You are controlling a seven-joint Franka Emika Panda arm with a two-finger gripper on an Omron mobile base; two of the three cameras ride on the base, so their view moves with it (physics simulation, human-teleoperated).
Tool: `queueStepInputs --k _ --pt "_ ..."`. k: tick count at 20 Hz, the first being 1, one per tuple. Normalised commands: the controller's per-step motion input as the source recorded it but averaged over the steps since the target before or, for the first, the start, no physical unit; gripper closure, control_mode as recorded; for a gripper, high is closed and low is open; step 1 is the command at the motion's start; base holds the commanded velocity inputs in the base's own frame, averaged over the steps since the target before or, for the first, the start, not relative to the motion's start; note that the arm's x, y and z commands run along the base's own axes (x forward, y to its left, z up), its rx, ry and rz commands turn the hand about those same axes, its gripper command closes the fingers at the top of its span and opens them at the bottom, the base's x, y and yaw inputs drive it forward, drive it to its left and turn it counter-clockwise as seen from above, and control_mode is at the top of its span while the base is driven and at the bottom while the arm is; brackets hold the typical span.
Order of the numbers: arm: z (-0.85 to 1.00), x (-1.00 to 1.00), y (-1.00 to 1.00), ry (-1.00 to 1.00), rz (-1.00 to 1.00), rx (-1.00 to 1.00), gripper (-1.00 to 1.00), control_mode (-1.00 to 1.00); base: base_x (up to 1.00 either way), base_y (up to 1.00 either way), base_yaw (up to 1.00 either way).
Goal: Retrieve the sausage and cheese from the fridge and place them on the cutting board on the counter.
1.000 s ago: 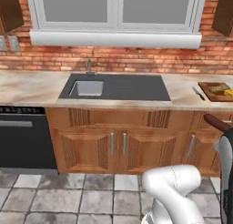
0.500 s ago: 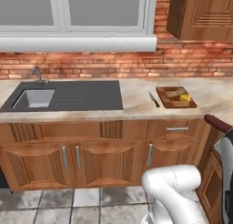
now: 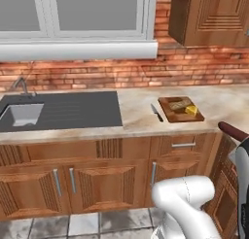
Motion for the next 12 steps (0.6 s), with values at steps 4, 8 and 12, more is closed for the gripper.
queueStepInputs --k 4,8,12 --pt "0.0 0.0 0.0 0.0 0.0 0.0 1.0 1.0 0.53 -0.57 -0.25" --pt "0.0 0.0 0.0 0.0 0.0 0.0 1.0 1.0 0.54 -0.47 -0.3" --pt "0.0 0.0 0.0 0.0 0.0 0.0 1.0 1.0 0.58 -0.16 -0.23"
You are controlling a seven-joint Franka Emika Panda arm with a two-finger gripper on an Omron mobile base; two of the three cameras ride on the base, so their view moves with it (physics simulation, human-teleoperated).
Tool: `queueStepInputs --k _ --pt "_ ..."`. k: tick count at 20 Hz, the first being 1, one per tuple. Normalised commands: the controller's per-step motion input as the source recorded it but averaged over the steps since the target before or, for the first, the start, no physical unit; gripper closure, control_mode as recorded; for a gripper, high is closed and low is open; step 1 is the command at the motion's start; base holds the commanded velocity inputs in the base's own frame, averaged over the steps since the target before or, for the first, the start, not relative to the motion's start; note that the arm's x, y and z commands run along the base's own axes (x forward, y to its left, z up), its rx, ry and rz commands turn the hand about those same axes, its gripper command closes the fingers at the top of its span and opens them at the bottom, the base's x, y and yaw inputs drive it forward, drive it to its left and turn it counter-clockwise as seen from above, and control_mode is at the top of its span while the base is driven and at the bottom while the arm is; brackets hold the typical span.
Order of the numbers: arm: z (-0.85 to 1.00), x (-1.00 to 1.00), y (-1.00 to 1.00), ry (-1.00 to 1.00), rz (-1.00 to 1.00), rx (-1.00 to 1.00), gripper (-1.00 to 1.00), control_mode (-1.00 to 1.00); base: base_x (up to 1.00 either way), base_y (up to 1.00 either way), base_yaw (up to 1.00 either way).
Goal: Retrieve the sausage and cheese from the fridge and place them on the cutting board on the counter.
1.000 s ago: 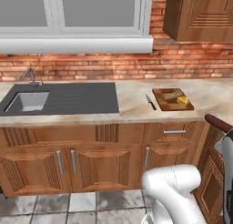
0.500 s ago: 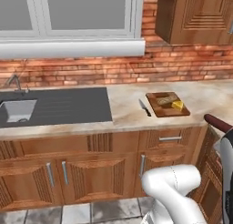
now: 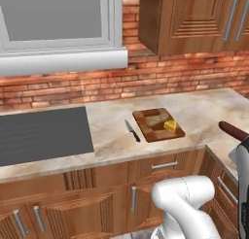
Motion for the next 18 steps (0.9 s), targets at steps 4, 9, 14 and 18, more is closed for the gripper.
queueStepInputs --k 4,9,14,18 --pt "0.0 0.0 0.0 0.0 0.0 0.0 1.0 1.0 0.37 0.18 -0.07" --pt "0.0 0.0 0.0 0.0 0.0 0.0 1.0 1.0 0.52 0.05 -0.03" --pt "0.0 0.0 0.0 0.0 0.0 0.0 1.0 1.0 0.62 0.0 -0.01" --pt "0.0 0.0 0.0 0.0 0.0 0.0 1.0 1.0 0.66 0.0 0.0"
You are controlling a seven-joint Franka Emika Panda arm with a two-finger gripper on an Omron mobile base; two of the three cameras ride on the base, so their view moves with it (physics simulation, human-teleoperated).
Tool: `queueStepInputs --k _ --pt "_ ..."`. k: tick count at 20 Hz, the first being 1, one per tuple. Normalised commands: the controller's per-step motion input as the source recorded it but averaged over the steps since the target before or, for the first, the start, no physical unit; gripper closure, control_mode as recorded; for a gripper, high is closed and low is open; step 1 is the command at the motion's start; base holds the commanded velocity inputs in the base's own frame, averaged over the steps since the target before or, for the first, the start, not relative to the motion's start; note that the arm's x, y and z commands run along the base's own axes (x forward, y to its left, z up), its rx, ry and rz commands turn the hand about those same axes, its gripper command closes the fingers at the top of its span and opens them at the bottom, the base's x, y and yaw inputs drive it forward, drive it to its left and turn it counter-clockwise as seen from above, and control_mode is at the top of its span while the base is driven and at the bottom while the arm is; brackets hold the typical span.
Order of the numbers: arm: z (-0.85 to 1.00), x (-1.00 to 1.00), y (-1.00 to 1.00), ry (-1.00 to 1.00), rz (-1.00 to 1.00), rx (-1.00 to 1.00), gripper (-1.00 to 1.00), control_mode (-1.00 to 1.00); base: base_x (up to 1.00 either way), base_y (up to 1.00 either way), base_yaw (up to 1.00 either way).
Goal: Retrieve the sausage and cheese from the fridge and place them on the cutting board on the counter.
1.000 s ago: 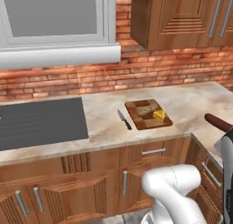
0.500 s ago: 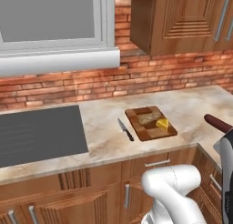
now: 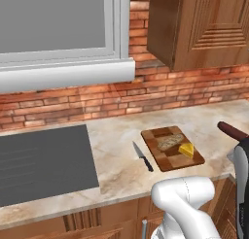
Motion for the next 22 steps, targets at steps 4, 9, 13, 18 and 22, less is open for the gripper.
queueStepInputs --k 4,9,13,18,22 --pt "0.0 0.0 0.0 0.0 0.0 0.0 1.0 1.0 0.55 0.0 0.0" --pt "-0.23 0.11 0.0 0.13 0.0 0.0 1.0 -1.0 0.0 0.0 0.0" --pt "-0.49 0.24 0.03 0.2 0.06 0.0 1.0 -1.0 0.0 0.0 0.0" --pt "-0.35 0.57 0.04 0.26 0.2 0.0 1.0 -1.0 0.0 0.0 0.0" --pt "-0.09 0.56 0.0 0.23 0.19 0.0 1.0 -1.0 0.0 0.0 0.0"
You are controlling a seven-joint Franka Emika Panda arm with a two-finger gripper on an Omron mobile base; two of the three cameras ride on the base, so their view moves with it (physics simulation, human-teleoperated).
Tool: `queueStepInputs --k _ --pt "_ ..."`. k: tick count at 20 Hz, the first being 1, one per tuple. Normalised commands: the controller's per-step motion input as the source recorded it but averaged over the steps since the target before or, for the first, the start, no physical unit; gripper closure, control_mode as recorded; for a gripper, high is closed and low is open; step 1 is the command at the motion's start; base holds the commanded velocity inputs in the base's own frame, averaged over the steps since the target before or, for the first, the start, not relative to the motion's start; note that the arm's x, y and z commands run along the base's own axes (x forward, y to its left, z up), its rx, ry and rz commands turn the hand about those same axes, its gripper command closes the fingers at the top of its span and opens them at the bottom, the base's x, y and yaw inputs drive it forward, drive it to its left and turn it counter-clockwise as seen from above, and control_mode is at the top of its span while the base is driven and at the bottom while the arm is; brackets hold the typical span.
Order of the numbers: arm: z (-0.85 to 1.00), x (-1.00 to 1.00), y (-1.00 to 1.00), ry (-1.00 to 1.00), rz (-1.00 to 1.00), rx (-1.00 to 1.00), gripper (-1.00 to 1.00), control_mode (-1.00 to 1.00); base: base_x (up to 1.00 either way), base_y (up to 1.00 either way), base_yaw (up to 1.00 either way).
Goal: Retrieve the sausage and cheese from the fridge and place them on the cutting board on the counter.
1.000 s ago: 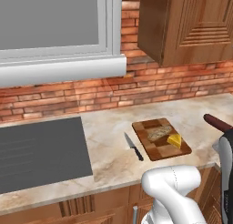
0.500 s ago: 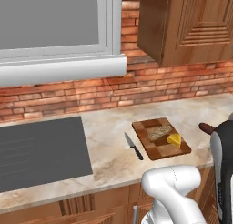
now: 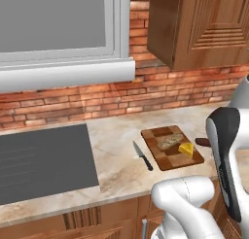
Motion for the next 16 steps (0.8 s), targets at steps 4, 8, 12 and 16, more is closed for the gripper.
queueStepInputs --k 4,8,12,16 --pt "-0.18 0.64 0.02 0.21 0.17 0.0 1.0 -1.0 0.0 0.0 0.0" --pt "-0.32 0.43 0.06 0.13 0.15 0.0 1.0 -1.0 0.0 0.0 0.0" --pt "-0.43 0.32 0.0 0.14 0.08 0.0 1.0 -1.0 0.0 0.0 0.0" --pt "-0.77 0.4 0.01 0.03 0.1 0.0 1.0 -1.0 0.0 0.0 0.0"
